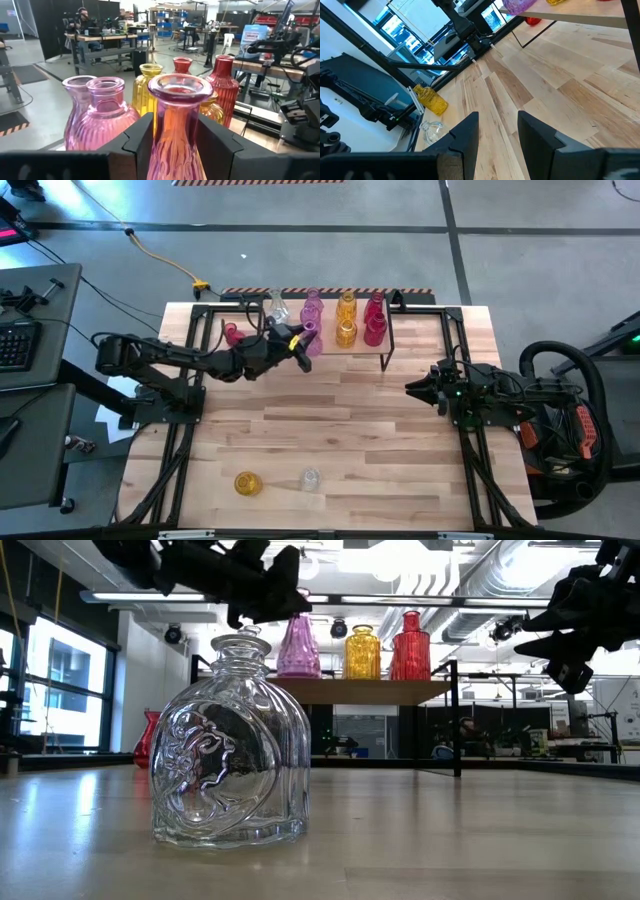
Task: Sort vases onto shelf
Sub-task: Put the purple vase on the shelf aligned with the other purple vase
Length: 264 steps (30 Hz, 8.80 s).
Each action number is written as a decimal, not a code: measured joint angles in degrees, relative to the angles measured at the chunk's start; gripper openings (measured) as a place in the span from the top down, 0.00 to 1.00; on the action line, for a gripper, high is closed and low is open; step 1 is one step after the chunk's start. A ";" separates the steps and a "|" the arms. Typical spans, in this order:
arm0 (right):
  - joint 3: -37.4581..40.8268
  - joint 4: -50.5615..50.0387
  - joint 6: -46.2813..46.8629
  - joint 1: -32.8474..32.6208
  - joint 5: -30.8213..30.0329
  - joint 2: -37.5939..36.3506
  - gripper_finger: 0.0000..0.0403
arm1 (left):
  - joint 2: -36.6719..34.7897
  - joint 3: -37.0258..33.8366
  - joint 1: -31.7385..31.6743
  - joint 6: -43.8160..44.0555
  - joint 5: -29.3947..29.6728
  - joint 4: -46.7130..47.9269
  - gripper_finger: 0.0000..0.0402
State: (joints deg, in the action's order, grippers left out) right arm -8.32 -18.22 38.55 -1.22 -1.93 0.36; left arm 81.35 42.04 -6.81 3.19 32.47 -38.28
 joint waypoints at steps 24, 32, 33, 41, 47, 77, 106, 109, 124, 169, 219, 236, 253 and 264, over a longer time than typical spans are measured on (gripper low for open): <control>-0.02 0.00 0.00 0.00 0.00 -0.02 0.71 | 2.44 2.16 2.26 -0.31 6.92 -0.13 0.69; -0.02 -0.02 0.02 -0.02 0.00 -0.02 0.71 | 2.20 2.21 2.25 -0.46 7.78 -0.11 0.69; -0.02 0.00 0.00 0.00 0.00 -0.02 0.71 | 2.20 2.21 2.25 -0.47 7.73 -0.11 0.69; -0.02 0.00 0.01 0.00 0.00 -0.01 0.71 | 2.15 2.21 1.89 -1.02 8.21 -0.61 0.69; -0.02 -0.01 -0.01 -0.02 0.00 -0.01 0.71 | 2.15 2.21 1.57 -0.86 7.45 -0.61 0.69; -0.02 -0.01 -0.01 0.00 0.00 -0.01 0.71 | 2.66 2.23 0.40 -0.78 7.47 -0.05 0.65; -0.01 -0.02 0.01 0.00 0.00 -0.02 0.71 | 2.70 2.23 0.07 1.63 5.66 -1.03 0.65; -0.01 -0.02 -0.01 -0.01 0.00 0.00 0.71 | 2.70 2.23 0.07 1.28 5.63 -1.00 0.65; -0.02 -0.02 0.02 -0.02 0.00 0.00 0.71 | 2.70 2.23 0.09 1.24 5.64 -1.00 0.63; -0.02 -0.02 0.01 -0.01 0.00 0.00 0.71 | 1.24 4.21 0.09 -5.61 7.08 -4.40 0.46; -0.02 0.00 0.02 0.00 0.00 -0.02 0.71 | -8.52 -2.12 0.42 0.07 -23.81 21.78 0.46; -0.01 -0.02 -0.01 -0.02 0.00 -0.02 0.71 | -4.86 -2.12 -2.09 2.63 -24.48 22.12 0.46; -0.02 -0.02 -0.01 0.00 0.00 -0.02 0.71 | -4.86 -2.12 -4.15 1.21 -24.93 21.83 0.46; -0.01 -0.02 0.01 -0.01 0.00 -0.02 0.71 | -4.86 -2.12 -3.95 1.69 -26.89 21.56 0.46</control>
State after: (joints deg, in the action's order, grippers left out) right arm -8.33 -18.23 38.56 -1.22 -1.93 0.34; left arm 76.49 39.92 -10.76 4.89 5.58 -16.73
